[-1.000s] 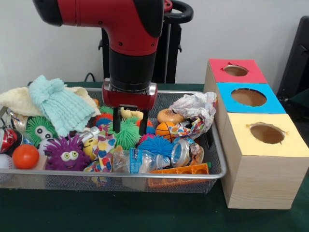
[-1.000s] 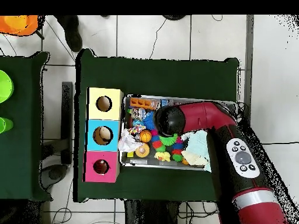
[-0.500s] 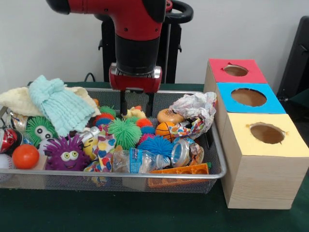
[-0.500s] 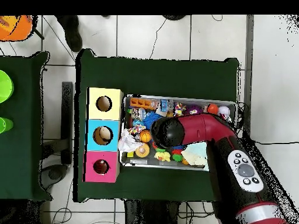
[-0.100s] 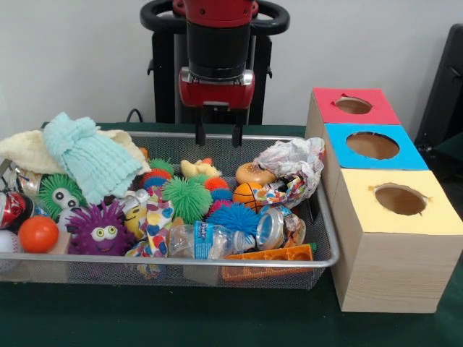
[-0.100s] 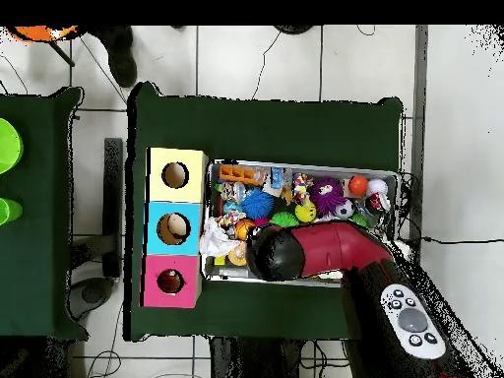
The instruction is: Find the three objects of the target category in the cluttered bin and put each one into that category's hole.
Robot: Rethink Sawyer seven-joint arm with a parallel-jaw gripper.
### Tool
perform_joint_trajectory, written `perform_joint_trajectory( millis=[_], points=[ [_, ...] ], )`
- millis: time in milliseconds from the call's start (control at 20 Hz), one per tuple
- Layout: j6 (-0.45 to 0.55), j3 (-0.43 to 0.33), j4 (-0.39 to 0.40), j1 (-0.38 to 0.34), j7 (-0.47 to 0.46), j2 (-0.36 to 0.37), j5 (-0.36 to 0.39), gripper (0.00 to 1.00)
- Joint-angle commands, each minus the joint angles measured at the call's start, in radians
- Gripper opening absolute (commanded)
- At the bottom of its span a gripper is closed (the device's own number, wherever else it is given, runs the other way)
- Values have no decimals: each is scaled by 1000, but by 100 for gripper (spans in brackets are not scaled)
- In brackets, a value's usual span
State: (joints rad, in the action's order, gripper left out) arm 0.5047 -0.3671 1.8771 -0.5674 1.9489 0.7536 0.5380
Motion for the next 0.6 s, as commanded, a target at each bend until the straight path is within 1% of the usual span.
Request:
perform_joint_trajectory(
  millis=[50,150,250,300,350,500,600],
  points=[
    [-169,132,127,41,152,-94,107,100],
    [-149,150,120,50,142,-105,92,100],
    [-134,175,101,55,117,-142,96,100],
    [-161,196,94,61,117,-170,111,100],
    [-175,208,90,66,115,-181,114,100],
    [-245,243,75,71,125,-244,122,100],
    [-263,249,77,73,125,-256,118,100]
  ],
)
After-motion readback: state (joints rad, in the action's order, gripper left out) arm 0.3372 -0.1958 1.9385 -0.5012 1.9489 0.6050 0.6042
